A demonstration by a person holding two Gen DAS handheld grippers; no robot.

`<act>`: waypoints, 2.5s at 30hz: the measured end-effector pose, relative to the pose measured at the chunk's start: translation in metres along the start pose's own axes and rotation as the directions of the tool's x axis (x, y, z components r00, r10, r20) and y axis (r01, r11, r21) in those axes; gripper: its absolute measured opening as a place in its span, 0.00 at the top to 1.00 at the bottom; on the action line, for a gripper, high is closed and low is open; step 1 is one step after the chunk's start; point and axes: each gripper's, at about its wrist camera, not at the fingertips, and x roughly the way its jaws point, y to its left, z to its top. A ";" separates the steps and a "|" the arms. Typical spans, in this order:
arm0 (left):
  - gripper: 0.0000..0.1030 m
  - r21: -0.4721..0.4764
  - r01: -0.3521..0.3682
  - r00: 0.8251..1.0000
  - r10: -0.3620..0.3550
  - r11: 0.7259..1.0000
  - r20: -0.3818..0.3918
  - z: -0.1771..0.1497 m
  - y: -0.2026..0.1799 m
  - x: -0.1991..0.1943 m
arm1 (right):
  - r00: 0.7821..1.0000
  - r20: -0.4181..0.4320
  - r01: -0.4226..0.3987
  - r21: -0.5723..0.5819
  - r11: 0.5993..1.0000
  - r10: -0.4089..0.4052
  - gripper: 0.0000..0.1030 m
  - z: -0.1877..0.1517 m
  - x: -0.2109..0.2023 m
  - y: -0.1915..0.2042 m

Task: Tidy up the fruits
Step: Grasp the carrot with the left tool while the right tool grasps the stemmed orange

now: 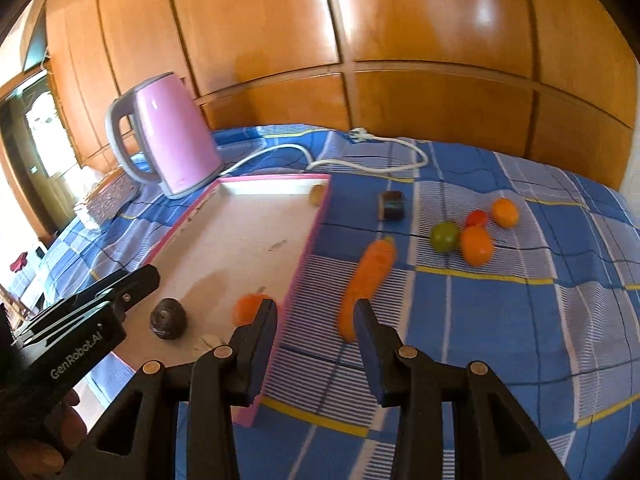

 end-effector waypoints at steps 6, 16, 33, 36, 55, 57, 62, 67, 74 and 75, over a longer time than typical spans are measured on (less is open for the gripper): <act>0.59 0.051 0.035 0.999 -0.034 0.998 -0.015 -0.005 -0.019 0.001 | 0.998 -0.004 0.064 0.052 0.997 -0.064 0.61 -0.006 -0.005 -0.028; 0.59 0.134 0.136 0.990 -0.129 0.982 -0.058 -0.013 -0.053 0.006 | 0.988 -0.022 0.156 0.169 0.973 -0.155 0.61 -0.015 -0.009 -0.076; 0.59 0.193 0.233 0.969 -0.212 0.953 -0.124 -0.006 -0.102 0.043 | 0.985 -0.044 0.174 0.220 0.960 -0.168 0.61 -0.018 -0.002 -0.104; 0.59 0.206 0.241 0.967 -0.217 0.948 -0.132 -0.003 -0.110 0.051 | 0.984 -0.040 0.179 0.217 0.960 -0.174 0.61 -0.013 0.001 -0.108; 0.59 0.181 0.260 0.945 -0.212 0.949 -0.248 0.004 -0.132 0.119 | 0.984 -0.081 0.166 0.142 0.976 -0.156 0.61 0.025 0.054 -0.127; 0.59 0.171 0.260 0.942 -0.210 0.950 -0.262 0.004 -0.134 0.124 | 0.985 -0.088 0.163 0.144 0.976 -0.151 0.61 0.028 0.061 -0.130; 0.59 0.200 0.235 0.949 -0.180 0.951 -0.259 0.004 -0.143 0.131 | 0.983 -0.093 0.168 0.136 0.976 -0.156 0.61 0.037 0.075 -0.133; 0.59 0.224 0.188 0.959 -0.129 0.956 -0.253 0.003 -0.152 0.137 | 0.982 -0.105 0.173 0.137 0.975 -0.159 0.61 0.040 0.089 -0.138; 0.64 0.258 0.105 0.974 -0.047 0.960 -0.220 0.000 -0.159 0.142 | 0.983 -0.102 0.166 0.129 0.978 -0.153 0.63 0.035 0.088 -0.136; 0.71 0.244 0.111 0.975 -0.057 0.963 -0.216 0.001 -0.157 0.141 | 0.983 -0.104 0.162 0.133 0.978 -0.149 0.63 0.033 0.086 -0.136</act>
